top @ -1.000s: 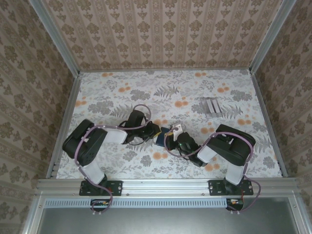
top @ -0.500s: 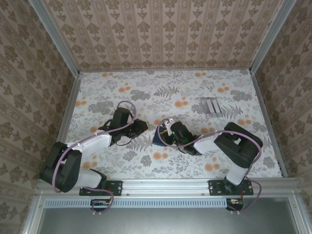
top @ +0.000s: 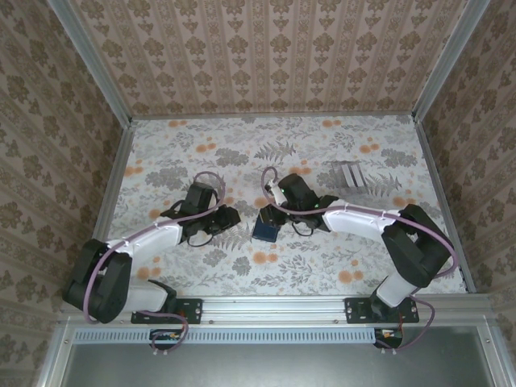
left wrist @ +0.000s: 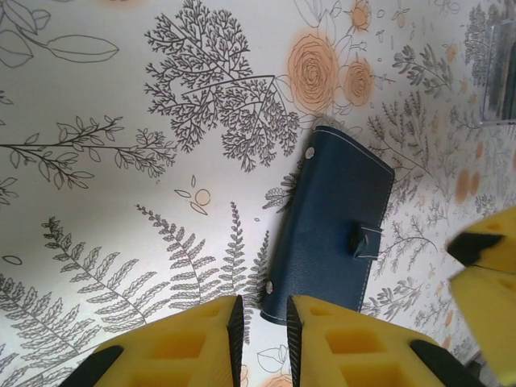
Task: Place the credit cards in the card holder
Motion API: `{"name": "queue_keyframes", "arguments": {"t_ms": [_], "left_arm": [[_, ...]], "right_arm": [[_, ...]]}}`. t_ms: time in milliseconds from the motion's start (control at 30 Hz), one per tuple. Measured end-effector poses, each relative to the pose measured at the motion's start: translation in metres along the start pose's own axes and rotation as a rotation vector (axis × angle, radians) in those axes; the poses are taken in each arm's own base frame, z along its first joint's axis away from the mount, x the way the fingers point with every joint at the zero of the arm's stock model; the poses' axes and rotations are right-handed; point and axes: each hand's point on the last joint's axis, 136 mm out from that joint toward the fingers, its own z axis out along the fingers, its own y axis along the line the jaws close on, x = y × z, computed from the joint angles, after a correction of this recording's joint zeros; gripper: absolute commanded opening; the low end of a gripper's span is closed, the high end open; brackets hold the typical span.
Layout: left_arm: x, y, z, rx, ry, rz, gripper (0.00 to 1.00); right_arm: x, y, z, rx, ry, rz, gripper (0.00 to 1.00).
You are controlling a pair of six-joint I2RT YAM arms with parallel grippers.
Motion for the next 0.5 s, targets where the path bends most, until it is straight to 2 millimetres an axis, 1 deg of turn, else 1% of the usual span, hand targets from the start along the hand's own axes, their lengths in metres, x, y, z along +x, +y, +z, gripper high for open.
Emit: {"name": "queue_keyframes", "arguments": {"t_ms": [33,100,133,233,500], "left_arm": [[0.001,0.001,0.001,-0.004,0.005,0.0,0.25],[0.002,0.005,0.004,-0.013,0.016,-0.002,0.25],[0.003,0.005,0.005,-0.016,0.019,-0.002,0.25],[0.003,0.006,0.006,-0.019,0.021,0.001,0.26],[0.004,0.009,0.008,-0.025,0.027,0.011,0.28]], "right_arm": [[0.002,0.0,-0.002,0.001,0.023,0.012,0.18],[0.012,-0.003,-0.006,0.013,0.094,0.045,0.12],[0.017,-0.004,-0.008,0.018,0.125,0.055,0.12],[0.026,-0.005,-0.008,0.032,0.214,0.092,0.11],[0.04,-0.01,0.006,0.069,0.358,0.134,0.11]]}}
